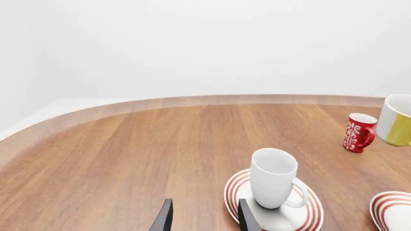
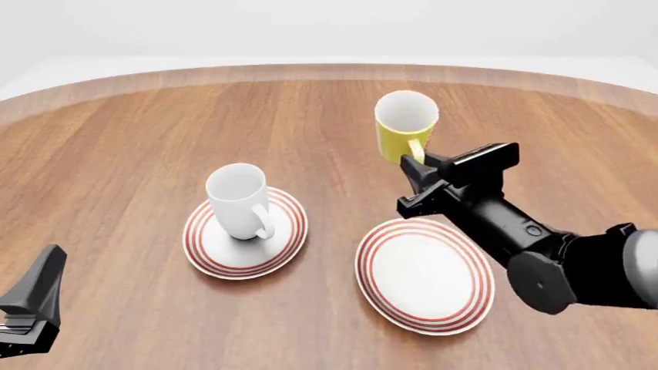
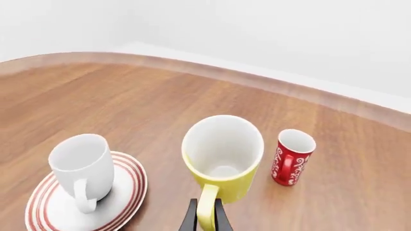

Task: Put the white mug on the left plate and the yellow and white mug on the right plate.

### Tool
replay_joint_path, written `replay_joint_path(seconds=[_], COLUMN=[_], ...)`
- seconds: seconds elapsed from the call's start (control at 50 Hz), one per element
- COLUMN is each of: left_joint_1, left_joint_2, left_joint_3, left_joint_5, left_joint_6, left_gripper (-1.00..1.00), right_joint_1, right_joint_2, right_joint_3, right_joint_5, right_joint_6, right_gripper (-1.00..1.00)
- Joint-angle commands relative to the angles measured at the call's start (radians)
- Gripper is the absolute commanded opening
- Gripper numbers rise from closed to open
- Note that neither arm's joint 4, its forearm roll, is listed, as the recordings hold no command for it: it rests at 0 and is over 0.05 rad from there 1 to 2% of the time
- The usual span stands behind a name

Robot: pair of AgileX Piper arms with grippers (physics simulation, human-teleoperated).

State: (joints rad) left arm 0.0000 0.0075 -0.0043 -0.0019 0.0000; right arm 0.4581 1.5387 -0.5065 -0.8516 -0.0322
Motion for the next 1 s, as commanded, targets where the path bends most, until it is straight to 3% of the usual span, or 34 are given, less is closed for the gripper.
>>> replay_joint_path(seconds=[0.02,0.36,1.0], left_joint_1=[0.0,0.0,0.0], left_joint_2=[0.0,0.0,0.0], left_joint_3=[0.0,0.0,0.0], left_joint_5=[0.0,0.0,0.0], left_joint_6=[0.0,0.0,0.0], left_gripper=[1.0,1.0,1.0], right_joint_1=[0.021,0.006,0.033], right_joint_2=[-0.108,-0.222,-0.586], right_joint_3=[0.084,0.206,0.361], right_joint_5=[0.008,0.0,0.231], right_joint_6=[0.016,0.035,0.01], right_gripper=[-1.0,-1.0,-1.0])
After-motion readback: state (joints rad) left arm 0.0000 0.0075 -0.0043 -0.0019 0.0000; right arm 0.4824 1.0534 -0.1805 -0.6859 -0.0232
